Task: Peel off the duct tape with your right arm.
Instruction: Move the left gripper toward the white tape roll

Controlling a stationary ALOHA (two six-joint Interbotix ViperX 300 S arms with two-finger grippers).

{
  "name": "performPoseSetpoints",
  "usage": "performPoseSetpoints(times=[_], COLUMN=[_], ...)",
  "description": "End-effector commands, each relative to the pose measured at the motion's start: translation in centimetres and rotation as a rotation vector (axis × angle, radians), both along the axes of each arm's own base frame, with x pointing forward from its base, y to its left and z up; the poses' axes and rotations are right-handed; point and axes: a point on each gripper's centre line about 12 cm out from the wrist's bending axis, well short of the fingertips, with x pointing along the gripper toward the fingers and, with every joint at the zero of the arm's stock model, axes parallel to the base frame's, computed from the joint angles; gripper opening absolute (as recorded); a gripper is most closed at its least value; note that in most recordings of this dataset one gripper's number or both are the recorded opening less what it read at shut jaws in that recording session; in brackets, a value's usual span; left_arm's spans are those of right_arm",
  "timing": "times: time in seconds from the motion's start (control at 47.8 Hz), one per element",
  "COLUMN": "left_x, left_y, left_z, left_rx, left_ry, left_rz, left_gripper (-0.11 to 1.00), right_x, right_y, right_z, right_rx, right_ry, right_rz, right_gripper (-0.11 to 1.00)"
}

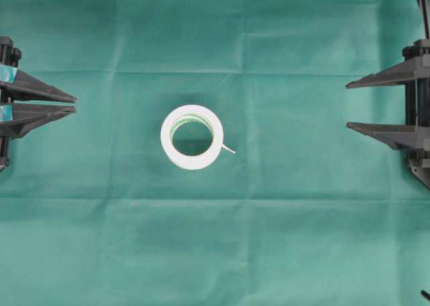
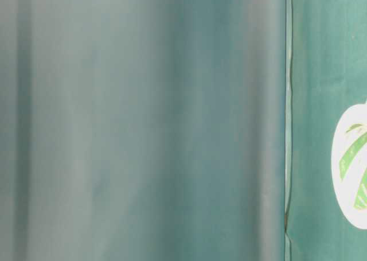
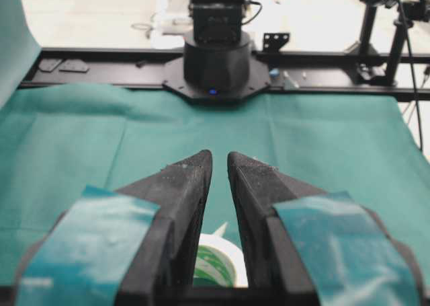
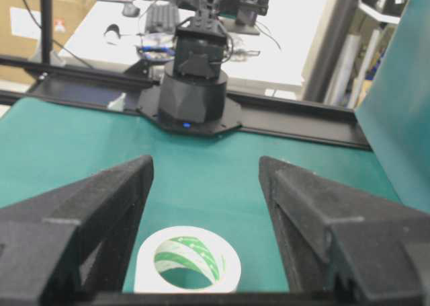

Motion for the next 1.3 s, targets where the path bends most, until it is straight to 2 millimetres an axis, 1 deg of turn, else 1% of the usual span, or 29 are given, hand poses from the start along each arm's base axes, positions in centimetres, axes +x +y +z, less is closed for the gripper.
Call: performPoseSetpoints(times=[0.0, 0.021, 0.042, 0.084, 0.147, 0.188, 0.251, 0.314, 0.482, 0.628, 0.649, 0.691, 0.733, 0.796, 0.859, 0.942, 1.005, 1.047, 1.11, 1.131, 1.277], left_x=[0.0, -0.1, -0.1, -0.2, -0.3, -0.3, -0.3, -0.2, 0.0, 0.3, 0.4, 0.6, 0.7, 0.8, 0.9, 1.0, 1.0, 1.1, 1.2, 1.3, 2.8], left_y=[0.0, 0.0, 0.0, 0.0, 0.0, 0.0, 0.0, 0.0, 0.0, 0.0, 0.0, 0.0, 0.0, -0.1, -0.2, -0.2, -0.2, -0.3, -0.2, -0.2, -0.2], left_z=[-0.3, -0.3, -0.4, -0.5, -0.7, -0.9, -1.2, -1.5, -1.6, -1.9, -2.0, -2.0, -2.2, -2.2, -2.3, -2.2, -2.1, -2.0, -1.7, -1.6, -0.9], left_rx=[-0.017, -0.017, -0.018, -0.018, -0.021, -0.019, -0.019, -0.019, -0.032, -0.033, -0.033, -0.033, -0.033, -0.031, -0.03, -0.03, -0.03, -0.03, -0.028, -0.028, -0.025], left_ry=[-0.014, -0.021, -0.026, -0.032, -0.046, -0.048, -0.04, -0.031, -0.028, -0.025, -0.02, -0.015, -0.006, 0.0, 0.003, 0.002, -0.001, -0.003, -0.007, -0.009, 0.003], left_rz=[0.003, 0.003, 0.001, 0.001, 0.0, 0.0, 0.0, 0.0, -0.001, -0.001, -0.001, -0.002, -0.002, -0.005, -0.008, -0.009, -0.011, -0.012, -0.011, -0.01, -0.01], left_gripper=[0.24, 0.24, 0.22, 0.13, 0.03, 0.0, 0.0, 0.0, 0.01, 0.01, 0.03, 0.09, 0.17, 0.33, 0.54, 0.77, 0.91, 0.94, 0.95, 0.95, 0.95], right_x=[0.1, 0.0, 0.0, -0.1, -0.2, -0.3, -0.4, -0.5, -0.7, -0.8, -0.8, -0.8, -0.8, -0.9, -0.8, -0.8, -0.8, -0.8, -0.8, -0.8, -0.7], right_y=[-0.1, -0.1, -0.1, -0.2, -0.2, -0.2, -0.2, -0.2, -0.2, -0.2, -0.2, -0.2, -0.2, -0.2, -0.2, -0.1, -0.1, -0.1, -0.1, -0.1, -0.1], right_z=[-0.2, -0.3, -0.4, -0.6, -0.7, -0.9, -1.3, -1.7, -2.8, -3.3, -3.3, -3.2, -3.3, -3.3, -3.3, -3.3, -3.2, -3.3, -3.4, -3.4, -3.3], right_rx=[0.005, 0.005, 0.005, 0.005, 0.005, 0.006, 0.006, 0.006, 0.008, 0.029, 0.032, 0.04, 0.043, 0.046, 0.048, 0.046, 0.046, 0.046, 0.046, 0.046, 0.045], right_ry=[0.003, 0.003, 0.005, 0.006, 0.002, 0.002, 0.011, 0.02, 0.034, 0.043, 0.043, 0.041, 0.043, 0.043, 0.043, 0.041, 0.04, 0.041, 0.044, 0.046, 0.04], right_rz=[-0.006, -0.007, -0.007, -0.009, -0.009, -0.009, -0.009, -0.009, -0.009, -0.007, -0.006, -0.006, -0.006, -0.005, -0.005, -0.005, -0.005, -0.005, -0.005, -0.005, -0.004], right_gripper=[0.24, 0.24, 0.21, 0.13, 0.02, -0.03, -0.08, -0.1, -0.1, -0.1, -0.1, -0.09, -0.07, -0.01, 0.08, 0.27, 0.45, 0.58, 0.75, 0.79, 0.79])
